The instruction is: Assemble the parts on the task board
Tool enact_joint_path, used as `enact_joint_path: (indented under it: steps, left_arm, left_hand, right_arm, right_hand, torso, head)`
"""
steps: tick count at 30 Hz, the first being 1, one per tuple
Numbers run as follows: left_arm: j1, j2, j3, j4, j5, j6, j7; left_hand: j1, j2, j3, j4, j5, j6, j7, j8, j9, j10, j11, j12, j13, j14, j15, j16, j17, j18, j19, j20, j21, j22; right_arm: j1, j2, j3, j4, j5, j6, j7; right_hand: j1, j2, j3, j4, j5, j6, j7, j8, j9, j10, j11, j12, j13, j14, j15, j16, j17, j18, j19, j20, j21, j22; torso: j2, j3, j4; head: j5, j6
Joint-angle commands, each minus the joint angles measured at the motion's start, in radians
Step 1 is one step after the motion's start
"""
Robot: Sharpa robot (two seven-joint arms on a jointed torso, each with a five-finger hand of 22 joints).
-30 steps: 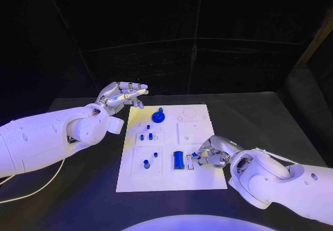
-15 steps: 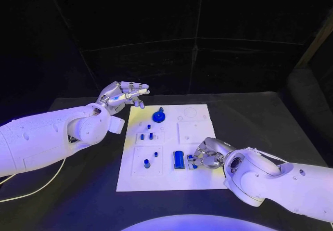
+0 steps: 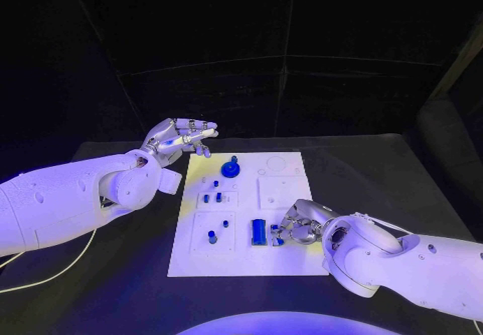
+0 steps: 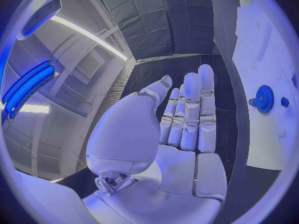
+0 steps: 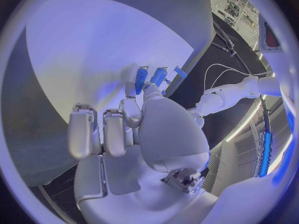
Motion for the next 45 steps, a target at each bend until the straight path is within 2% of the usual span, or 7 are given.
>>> enact_joint_path:
  steps: [1, 9, 11, 18, 28, 33, 45]
  left_arm:
    - [0.001, 0.0, 0.001, 0.002, 0.001, 0.014, 0.009]
    - [0.001, 0.0, 0.001, 0.002, 0.001, 0.015, 0.009]
    - [0.001, 0.0, 0.001, 0.002, 0.001, 0.015, 0.009]
    - [0.001, -0.001, 0.001, 0.002, 0.001, 0.015, 0.008]
    - [0.001, -0.004, 0.001, 0.004, 0.001, 0.014, 0.008]
    - [0.002, -0.005, 0.001, 0.003, 0.001, 0.014, 0.008]
    - [0.001, -0.005, 0.001, 0.003, 0.001, 0.015, 0.008]
  left_hand:
    - [-0.009, 0.002, -0.004, -0.001, -0.002, -0.008, -0.001, 0.006, 0.0, -0.005, 0.001, 0.004, -0.001, -0.007, 0.002, 0.007, -0.001, 0.012, 0.003, 0.002, -0.005, -0.001]
    - [-0.01, 0.002, -0.005, 0.0, -0.002, -0.009, -0.001, 0.006, 0.0, -0.005, 0.001, 0.004, -0.001, -0.007, 0.002, 0.007, -0.001, 0.013, 0.003, 0.002, -0.005, -0.001]
    - [-0.01, 0.002, -0.005, 0.0, -0.002, -0.009, -0.001, 0.006, 0.0, -0.005, 0.001, 0.004, -0.001, -0.007, 0.002, 0.007, -0.001, 0.013, 0.003, 0.002, -0.005, -0.001]
    - [-0.01, 0.002, -0.005, 0.0, -0.002, -0.009, -0.001, 0.006, 0.0, -0.005, 0.001, 0.004, -0.001, -0.007, 0.002, 0.007, -0.001, 0.013, 0.003, 0.002, -0.005, -0.001]
    - [-0.01, 0.003, -0.005, 0.0, -0.002, -0.009, -0.001, 0.007, 0.0, -0.005, 0.001, 0.005, -0.001, -0.007, 0.002, 0.007, -0.001, 0.013, 0.003, 0.002, -0.006, -0.002]
    - [-0.01, 0.003, -0.005, 0.0, -0.002, -0.009, -0.001, 0.007, 0.0, -0.005, 0.001, 0.005, -0.001, -0.007, 0.002, 0.007, -0.001, 0.013, 0.003, 0.002, -0.006, -0.002]
    - [-0.009, 0.003, -0.005, -0.001, -0.002, -0.009, -0.001, 0.007, 0.0, -0.006, 0.0, 0.005, -0.001, -0.007, 0.002, 0.007, -0.001, 0.013, 0.003, 0.002, -0.006, -0.002]
  right_arm:
    - [-0.001, 0.005, -0.001, -0.001, -0.016, 0.009, -0.009]
    - [-0.001, 0.01, -0.001, -0.003, -0.029, 0.003, -0.011]
    - [-0.001, 0.009, -0.001, -0.004, -0.03, 0.001, -0.012]
    - [-0.001, 0.005, -0.001, -0.005, -0.038, -0.008, -0.013]
    - [-0.001, -0.017, -0.001, 0.009, -0.048, -0.009, 0.01]
    - [0.0, -0.046, -0.001, 0.025, -0.037, 0.021, 0.066]
    - [0.0, -0.027, -0.002, 0.001, -0.032, 0.07, 0.07]
  right_hand:
    - [-0.015, 0.001, -0.002, 0.009, 0.012, 0.008, -0.001, 0.005, 0.004, 0.005, -0.003, 0.004, 0.008, 0.058, -0.005, -0.001, 0.008, -0.018, 0.0, -0.007, 0.0, 0.051]
    - [-0.076, 0.009, -0.032, 0.032, 0.005, 0.01, -0.001, 0.015, 0.014, 0.011, -0.003, 0.01, 0.014, 0.059, -0.005, 0.0, 0.011, -0.018, 0.0, -0.007, 0.0, 0.05]
    - [-0.103, 0.015, -0.046, 0.032, -0.024, 0.01, 0.0, 0.018, 0.016, 0.012, -0.002, 0.01, 0.015, 0.059, -0.004, 0.0, 0.012, -0.018, 0.0, -0.007, -0.001, 0.05]
    - [-0.171, 0.034, -0.097, 0.031, -0.187, 0.002, 0.003, 0.022, 0.024, 0.007, 0.001, -0.003, 0.008, 0.057, -0.002, -0.006, 0.003, -0.016, -0.004, -0.005, -0.006, 0.044]
    - [-0.156, 0.028, -0.119, 0.026, -0.227, -0.009, 0.005, 0.024, 0.029, 0.0, 0.004, -0.017, 0.0, 0.055, 0.0, -0.013, -0.006, -0.014, -0.011, -0.003, -0.012, 0.034]
    - [-0.086, -0.017, -0.138, -0.008, -0.258, -0.059, 0.026, 0.002, 0.023, -0.062, 0.02, -0.151, -0.092, 0.035, 0.013, -0.065, -0.082, 0.003, -0.064, 0.006, -0.058, -0.04]
    - [-0.068, -0.009, -0.146, -0.008, -0.291, -0.05, 0.026, 0.01, 0.028, -0.057, 0.021, -0.15, -0.094, 0.04, 0.015, -0.063, -0.073, 0.002, -0.058, 0.011, -0.059, -0.036]
  torso:
    - [0.0, -0.0001, -0.0006]
    - [0.001, -0.0003, -0.0006]
    - [0.0, -0.0003, -0.0004]
    - [0.0, -0.0003, -0.0005]
    - [-0.001, -0.0005, -0.0003]
    - [-0.003, -0.0008, -0.0006]
    - [0.001, -0.0001, -0.0005]
  head:
    - [0.001, 0.001]
    - [0.0, 0.002]
    - [0.0, 0.002]
    - [-0.001, 0.004]
    - [-0.001, 0.006]
    - [-0.004, 0.008]
    - [-0.005, 0.012]
